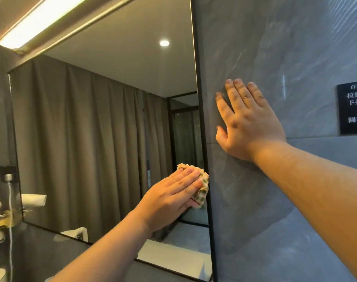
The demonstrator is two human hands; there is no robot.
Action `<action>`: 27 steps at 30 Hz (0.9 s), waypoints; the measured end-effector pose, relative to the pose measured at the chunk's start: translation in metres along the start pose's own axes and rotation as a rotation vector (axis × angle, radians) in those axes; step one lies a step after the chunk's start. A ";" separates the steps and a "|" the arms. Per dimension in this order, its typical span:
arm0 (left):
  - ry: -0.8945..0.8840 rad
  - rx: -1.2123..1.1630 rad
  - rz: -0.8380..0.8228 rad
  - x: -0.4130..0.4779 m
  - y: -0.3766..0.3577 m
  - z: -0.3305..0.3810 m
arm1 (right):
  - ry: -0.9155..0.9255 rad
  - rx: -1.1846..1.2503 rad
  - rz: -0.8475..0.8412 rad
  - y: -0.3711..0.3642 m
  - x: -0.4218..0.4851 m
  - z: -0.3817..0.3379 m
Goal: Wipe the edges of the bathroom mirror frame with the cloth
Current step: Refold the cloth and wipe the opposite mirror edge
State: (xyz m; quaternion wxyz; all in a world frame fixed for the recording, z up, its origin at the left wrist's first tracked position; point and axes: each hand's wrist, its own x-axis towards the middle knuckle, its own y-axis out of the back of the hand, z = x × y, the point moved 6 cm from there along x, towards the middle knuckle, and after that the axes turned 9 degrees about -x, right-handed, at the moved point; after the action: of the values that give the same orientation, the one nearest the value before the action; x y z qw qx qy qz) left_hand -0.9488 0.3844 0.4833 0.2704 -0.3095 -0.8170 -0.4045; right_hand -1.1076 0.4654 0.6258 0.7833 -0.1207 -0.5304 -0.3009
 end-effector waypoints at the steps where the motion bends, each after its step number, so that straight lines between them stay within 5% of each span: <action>1: -0.031 0.007 -0.023 0.005 0.005 -0.005 | 0.003 0.000 -0.003 0.000 0.000 0.000; 8: 0.084 -0.001 0.185 0.076 0.048 -0.058 | 0.006 -0.005 -0.006 0.000 0.001 0.000; 16: 0.501 -0.129 0.474 0.151 0.115 -0.114 | 0.011 0.000 -0.020 -0.001 0.001 0.001; 27: 0.381 -0.135 0.302 0.087 0.060 -0.071 | 0.145 -0.061 0.037 0.020 0.056 0.030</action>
State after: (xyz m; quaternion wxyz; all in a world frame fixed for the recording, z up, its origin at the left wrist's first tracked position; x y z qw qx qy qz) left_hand -0.9495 0.3791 0.6108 0.4557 -0.3636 -0.6667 -0.4644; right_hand -1.1035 0.4773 0.6914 0.8210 -0.1322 -0.4607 -0.3101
